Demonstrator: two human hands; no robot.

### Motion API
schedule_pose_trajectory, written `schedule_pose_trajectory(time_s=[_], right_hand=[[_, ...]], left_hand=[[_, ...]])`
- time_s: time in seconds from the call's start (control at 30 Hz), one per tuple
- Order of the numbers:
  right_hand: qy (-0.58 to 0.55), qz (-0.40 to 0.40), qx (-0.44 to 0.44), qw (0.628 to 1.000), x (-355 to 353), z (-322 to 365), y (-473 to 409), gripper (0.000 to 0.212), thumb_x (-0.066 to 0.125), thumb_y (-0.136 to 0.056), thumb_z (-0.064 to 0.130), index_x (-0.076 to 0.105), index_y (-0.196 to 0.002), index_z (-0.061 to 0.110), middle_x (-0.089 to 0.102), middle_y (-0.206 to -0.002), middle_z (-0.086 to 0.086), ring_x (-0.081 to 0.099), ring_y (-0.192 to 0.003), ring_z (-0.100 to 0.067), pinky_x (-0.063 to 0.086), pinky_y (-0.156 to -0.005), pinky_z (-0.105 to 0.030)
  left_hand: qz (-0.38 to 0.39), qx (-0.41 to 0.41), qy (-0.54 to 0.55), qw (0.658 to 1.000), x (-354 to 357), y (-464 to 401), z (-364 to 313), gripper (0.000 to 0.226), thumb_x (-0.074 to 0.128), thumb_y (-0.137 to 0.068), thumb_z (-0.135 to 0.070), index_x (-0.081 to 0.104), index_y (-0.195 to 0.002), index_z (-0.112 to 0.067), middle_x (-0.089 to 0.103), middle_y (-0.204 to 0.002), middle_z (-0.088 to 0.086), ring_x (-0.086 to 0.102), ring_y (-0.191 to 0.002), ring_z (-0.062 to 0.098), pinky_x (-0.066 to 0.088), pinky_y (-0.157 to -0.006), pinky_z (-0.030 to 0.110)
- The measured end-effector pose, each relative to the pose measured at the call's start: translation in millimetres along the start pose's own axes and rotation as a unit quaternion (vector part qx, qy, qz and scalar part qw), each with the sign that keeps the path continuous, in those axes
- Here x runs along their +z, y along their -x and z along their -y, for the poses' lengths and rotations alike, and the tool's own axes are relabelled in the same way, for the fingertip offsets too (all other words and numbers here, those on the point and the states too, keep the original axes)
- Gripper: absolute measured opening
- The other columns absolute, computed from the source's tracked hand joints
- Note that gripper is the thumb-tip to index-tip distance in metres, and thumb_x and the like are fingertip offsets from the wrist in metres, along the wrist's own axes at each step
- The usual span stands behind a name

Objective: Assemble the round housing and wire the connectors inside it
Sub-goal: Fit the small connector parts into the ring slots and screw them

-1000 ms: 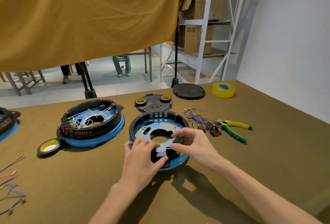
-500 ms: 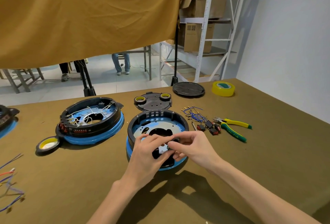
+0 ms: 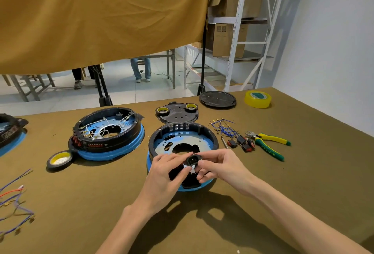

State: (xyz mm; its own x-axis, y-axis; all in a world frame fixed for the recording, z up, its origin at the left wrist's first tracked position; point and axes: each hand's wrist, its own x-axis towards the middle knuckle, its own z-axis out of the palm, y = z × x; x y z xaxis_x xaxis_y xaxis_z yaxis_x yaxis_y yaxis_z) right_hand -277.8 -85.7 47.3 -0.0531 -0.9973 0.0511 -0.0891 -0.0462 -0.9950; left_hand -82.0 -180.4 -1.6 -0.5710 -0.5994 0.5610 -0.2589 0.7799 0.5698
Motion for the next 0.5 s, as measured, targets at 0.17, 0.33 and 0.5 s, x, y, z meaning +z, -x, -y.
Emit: schedule_pose_trajectory(time_s=[0.17, 0.33, 0.5], right_hand=[[0.055, 0.001, -0.023, 0.998, 4, -3, -4, 0.029, 0.064, -0.099, 0.007, 0.072, -0.123, 0.020, 0.077, -0.095, -0.013, 0.074, -0.077, -0.024, 0.064, -0.073, -0.033], [0.170, -0.011, -0.055, 0.984, 2, -7, -7, 0.029, 0.066, -0.097, 0.017, 0.073, -0.121, 0.032, 0.072, -0.071, -0.005, 0.063, -0.057, -0.015, 0.060, -0.063, -0.033], [0.249, -0.019, -0.074, 0.965, 3, -12, -7, 0.032, 0.068, -0.097, 0.019, 0.069, -0.114, 0.047, 0.065, -0.062, 0.003, 0.057, -0.053, -0.008, 0.055, -0.061, -0.036]], left_hand=[[-0.006, -0.012, 0.000, 1.000, -2, 2, 4, 0.045, 0.065, -0.096, -0.039, 0.053, -0.139, -0.042, 0.059, -0.122, -0.032, 0.049, -0.122, -0.006, 0.040, -0.107, 0.028], [0.012, 0.000, -0.006, 1.000, -7, 3, 6, 0.045, 0.068, -0.093, -0.030, 0.061, -0.138, -0.035, 0.065, -0.123, -0.020, 0.057, -0.120, 0.008, 0.046, -0.105, 0.032], [0.028, 0.012, -0.031, 0.999, -9, 4, 8, 0.043, 0.074, -0.091, -0.025, 0.066, -0.133, -0.034, 0.067, -0.120, -0.019, 0.056, -0.117, 0.002, 0.046, -0.104, 0.032]])
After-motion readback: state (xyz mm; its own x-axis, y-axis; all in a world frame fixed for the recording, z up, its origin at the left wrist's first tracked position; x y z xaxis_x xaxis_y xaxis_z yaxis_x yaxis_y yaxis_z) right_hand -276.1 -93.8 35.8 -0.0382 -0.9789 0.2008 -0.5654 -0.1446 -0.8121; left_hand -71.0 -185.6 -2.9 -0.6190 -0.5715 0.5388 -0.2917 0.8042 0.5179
